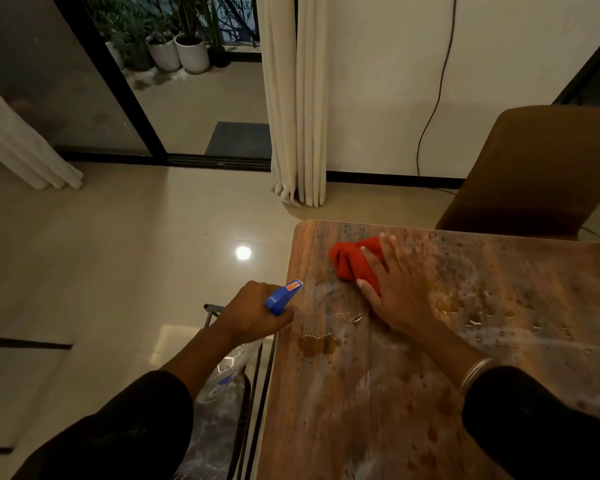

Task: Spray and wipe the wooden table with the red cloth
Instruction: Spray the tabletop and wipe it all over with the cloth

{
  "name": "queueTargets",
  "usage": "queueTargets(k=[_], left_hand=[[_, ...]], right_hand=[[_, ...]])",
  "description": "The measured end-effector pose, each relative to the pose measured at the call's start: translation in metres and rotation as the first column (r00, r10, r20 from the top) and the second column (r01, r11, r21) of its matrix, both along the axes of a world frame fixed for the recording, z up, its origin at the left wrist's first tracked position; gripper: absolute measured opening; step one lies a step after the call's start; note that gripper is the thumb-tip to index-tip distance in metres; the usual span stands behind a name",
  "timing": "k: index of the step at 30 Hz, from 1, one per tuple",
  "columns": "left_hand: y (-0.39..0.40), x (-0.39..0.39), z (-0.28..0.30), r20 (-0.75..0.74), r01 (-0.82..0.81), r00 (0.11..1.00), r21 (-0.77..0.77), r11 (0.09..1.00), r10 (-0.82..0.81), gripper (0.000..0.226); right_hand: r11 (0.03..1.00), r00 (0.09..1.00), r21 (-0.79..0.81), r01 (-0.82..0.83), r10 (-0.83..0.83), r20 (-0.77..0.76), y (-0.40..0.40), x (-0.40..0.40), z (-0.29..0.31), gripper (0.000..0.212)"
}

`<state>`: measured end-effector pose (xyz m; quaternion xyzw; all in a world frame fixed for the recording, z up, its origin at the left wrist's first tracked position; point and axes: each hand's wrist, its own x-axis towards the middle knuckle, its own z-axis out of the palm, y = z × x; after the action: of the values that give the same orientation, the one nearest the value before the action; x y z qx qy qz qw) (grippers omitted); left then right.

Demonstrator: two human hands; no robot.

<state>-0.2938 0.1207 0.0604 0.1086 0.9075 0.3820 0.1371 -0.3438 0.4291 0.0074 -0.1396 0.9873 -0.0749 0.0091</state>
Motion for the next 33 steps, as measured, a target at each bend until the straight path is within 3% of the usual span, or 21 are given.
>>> queueTargets(k=[6, 11, 13, 15, 17, 19, 23, 25, 28, 30, 33], left_hand=[[-0.009, 0.000, 0.004, -0.060, -0.023, 0.998, 0.099, 0.995, 0.028, 0.029], [-0.015, -0.003, 0.003, -0.084, -0.061, 0.994, 0.121, 0.991, 0.071, 0.023], [-0.014, -0.003, 0.003, -0.059, -0.042, 0.997, 0.114, 0.993, 0.049, 0.024], [-0.014, -0.001, 0.003, -0.026, -0.038, 0.999, 0.123, 0.992, 0.041, 0.027], [-0.015, 0.001, 0.003, -0.018, -0.039, 0.999, 0.116, 0.992, 0.041, 0.026], [-0.015, -0.001, 0.001, -0.029, -0.060, 0.998, 0.101, 0.993, 0.063, 0.017], [-0.016, -0.009, 0.002, -0.102, -0.205, 0.970, 0.136, 0.969, 0.219, 0.010], [-0.017, -0.010, 0.001, -0.146, -0.233, 0.956, 0.143, 0.962, 0.253, 0.010], [-0.018, -0.008, 0.000, -0.172, -0.249, 0.948, 0.123, 0.961, 0.268, 0.010], [-0.018, -0.002, 0.002, -0.166, -0.243, 0.951, 0.125, 0.962, 0.262, 0.011], [-0.020, 0.007, 0.005, -0.156, -0.220, 0.959, 0.127, 0.967, 0.239, 0.018]], right_hand=[[0.994, 0.993, -0.083, -0.069, 0.076, 0.088, -0.040, 0.007, -0.002, 0.069], [0.877, 0.875, 0.020, -0.480, 0.476, 0.092, -0.068, 0.025, -0.013, 0.062], [0.904, 0.906, 0.067, -0.422, 0.417, 0.076, -0.063, -0.011, -0.007, 0.058], [0.984, 0.978, 0.028, -0.173, 0.169, 0.120, -0.066, -0.056, 0.004, 0.059], [0.999, 0.985, -0.030, 0.029, -0.023, 0.172, -0.083, -0.079, 0.009, 0.061], [0.999, 0.989, -0.039, 0.007, -0.001, 0.147, -0.109, -0.064, 0.003, 0.061], [0.931, 0.929, -0.076, -0.357, 0.362, 0.071, -0.126, 0.009, -0.016, 0.052], [0.908, 0.905, -0.083, -0.410, 0.416, 0.090, -0.115, -0.009, -0.012, 0.053], [0.986, 0.983, -0.032, -0.161, 0.163, 0.081, -0.106, -0.079, 0.005, 0.061], [0.993, 0.989, -0.122, 0.001, 0.017, 0.150, -0.102, -0.111, 0.010, 0.064], [0.984, 0.995, -0.178, -0.021, 0.037, 0.087, -0.124, -0.088, -0.005, 0.067]])
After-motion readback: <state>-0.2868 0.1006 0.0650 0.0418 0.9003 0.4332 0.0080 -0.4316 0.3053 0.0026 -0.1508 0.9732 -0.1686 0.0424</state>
